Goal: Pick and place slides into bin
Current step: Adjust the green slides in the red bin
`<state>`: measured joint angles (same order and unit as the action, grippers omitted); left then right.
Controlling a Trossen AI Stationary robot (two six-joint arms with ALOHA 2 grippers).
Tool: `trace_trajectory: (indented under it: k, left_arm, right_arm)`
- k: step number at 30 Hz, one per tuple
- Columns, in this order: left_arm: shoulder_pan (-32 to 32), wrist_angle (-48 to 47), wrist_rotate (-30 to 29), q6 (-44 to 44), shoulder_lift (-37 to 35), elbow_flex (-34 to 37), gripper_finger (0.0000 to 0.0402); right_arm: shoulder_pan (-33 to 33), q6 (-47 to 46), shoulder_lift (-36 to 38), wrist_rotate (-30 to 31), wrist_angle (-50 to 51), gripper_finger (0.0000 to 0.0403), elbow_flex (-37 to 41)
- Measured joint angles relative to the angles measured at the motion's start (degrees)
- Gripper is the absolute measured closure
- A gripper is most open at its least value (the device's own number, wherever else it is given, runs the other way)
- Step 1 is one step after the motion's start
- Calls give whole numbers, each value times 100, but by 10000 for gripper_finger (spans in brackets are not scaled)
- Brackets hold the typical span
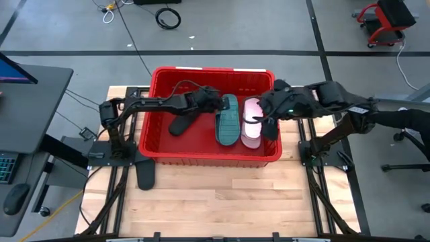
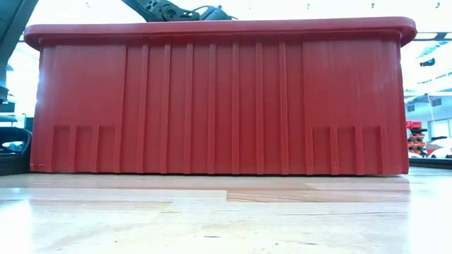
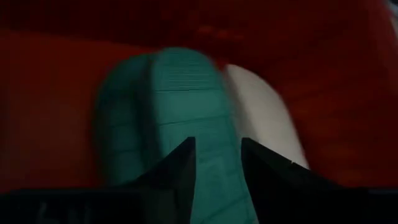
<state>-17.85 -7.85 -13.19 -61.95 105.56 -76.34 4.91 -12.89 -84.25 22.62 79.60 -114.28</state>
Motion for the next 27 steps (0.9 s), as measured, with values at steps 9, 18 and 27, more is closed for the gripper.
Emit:
trace_trajectory:
  k: [9,18,27]
  left_arm:
    - [-41,-895,325,2648,-880,3,290]
    - [124,-1742,50,4035,-2193,3,292]
    - [242,-2863,-573,4165,-3503,0,298]
  right_arm:
    - [-621,249,-10,-271,-391,144,1673]
    - [-1470,1677,-535,-472,-1546,144,2649]
    - [-2301,2725,-1587,-1027,-1920,144,2620]
